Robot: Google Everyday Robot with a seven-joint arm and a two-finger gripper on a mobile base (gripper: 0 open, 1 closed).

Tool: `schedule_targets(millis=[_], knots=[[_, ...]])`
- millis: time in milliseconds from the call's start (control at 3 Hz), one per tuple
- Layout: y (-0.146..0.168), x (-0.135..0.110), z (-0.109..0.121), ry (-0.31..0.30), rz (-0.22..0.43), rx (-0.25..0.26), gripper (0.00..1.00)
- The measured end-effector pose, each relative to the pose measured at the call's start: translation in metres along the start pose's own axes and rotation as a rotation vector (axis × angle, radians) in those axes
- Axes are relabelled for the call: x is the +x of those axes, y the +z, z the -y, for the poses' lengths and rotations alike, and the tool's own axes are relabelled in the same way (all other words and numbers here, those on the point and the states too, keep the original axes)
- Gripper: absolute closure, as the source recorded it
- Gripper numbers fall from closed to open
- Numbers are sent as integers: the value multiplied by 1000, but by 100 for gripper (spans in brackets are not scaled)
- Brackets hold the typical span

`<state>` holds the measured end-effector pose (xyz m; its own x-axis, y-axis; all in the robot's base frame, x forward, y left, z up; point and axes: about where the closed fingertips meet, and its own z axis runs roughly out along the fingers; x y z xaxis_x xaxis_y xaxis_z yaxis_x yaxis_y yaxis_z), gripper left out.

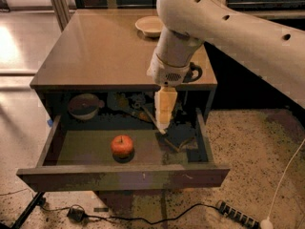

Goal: Pick apple from top drawer and place on counter

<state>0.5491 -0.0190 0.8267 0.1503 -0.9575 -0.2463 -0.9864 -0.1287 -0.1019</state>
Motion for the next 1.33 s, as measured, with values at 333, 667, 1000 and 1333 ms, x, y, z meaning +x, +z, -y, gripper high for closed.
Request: schedule_targets(millis=[333, 667, 1000, 1333], knots=[[0, 0, 3, 8, 17, -1, 0], [14, -2, 0, 9, 43, -28, 0], [33, -7, -9, -2, 56, -66, 0], [68, -15, -31, -41, 64, -140, 0]])
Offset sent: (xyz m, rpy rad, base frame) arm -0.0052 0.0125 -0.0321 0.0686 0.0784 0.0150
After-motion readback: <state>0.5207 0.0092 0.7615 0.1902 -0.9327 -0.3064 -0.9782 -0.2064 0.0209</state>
